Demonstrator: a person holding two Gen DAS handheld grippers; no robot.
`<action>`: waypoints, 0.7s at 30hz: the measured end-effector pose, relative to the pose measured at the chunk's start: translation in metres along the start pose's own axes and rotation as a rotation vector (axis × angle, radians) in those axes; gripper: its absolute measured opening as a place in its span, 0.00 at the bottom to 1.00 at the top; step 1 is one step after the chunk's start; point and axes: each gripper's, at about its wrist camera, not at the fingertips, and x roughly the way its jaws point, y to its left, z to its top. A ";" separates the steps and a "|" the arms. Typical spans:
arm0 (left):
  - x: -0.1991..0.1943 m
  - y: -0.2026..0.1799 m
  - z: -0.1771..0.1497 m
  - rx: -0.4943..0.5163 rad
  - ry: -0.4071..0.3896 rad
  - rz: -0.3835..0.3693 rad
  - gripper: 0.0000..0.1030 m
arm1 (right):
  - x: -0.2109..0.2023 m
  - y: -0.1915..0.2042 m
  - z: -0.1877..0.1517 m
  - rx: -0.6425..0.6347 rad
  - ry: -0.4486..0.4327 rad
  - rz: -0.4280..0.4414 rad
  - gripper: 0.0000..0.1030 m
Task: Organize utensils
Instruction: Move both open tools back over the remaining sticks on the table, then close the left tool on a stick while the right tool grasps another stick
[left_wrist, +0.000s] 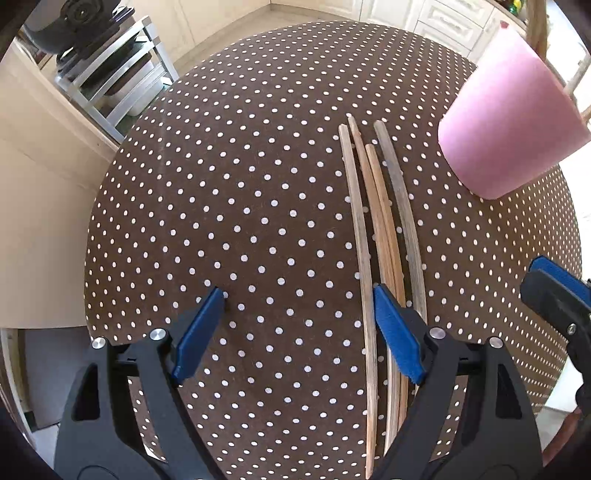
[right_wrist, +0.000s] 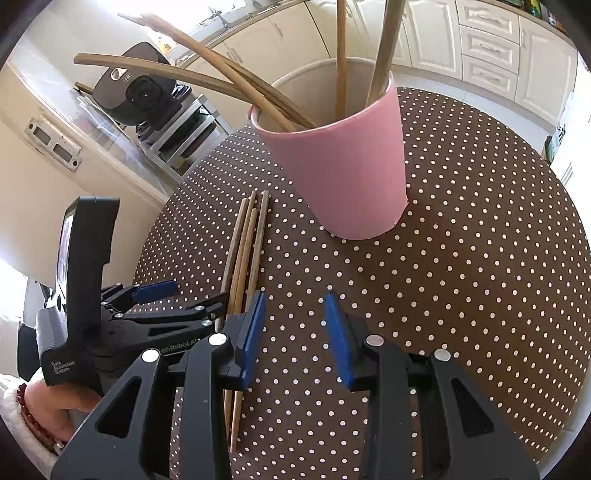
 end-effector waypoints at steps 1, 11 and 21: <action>0.000 0.001 0.001 -0.006 0.002 0.000 0.80 | 0.000 0.000 0.000 0.000 0.000 0.001 0.31; 0.012 0.013 0.037 -0.008 -0.033 -0.003 0.70 | 0.021 0.018 0.006 -0.049 0.013 0.020 0.31; 0.005 0.054 0.037 -0.054 -0.037 -0.042 0.45 | 0.058 0.047 0.021 -0.040 0.023 -0.028 0.31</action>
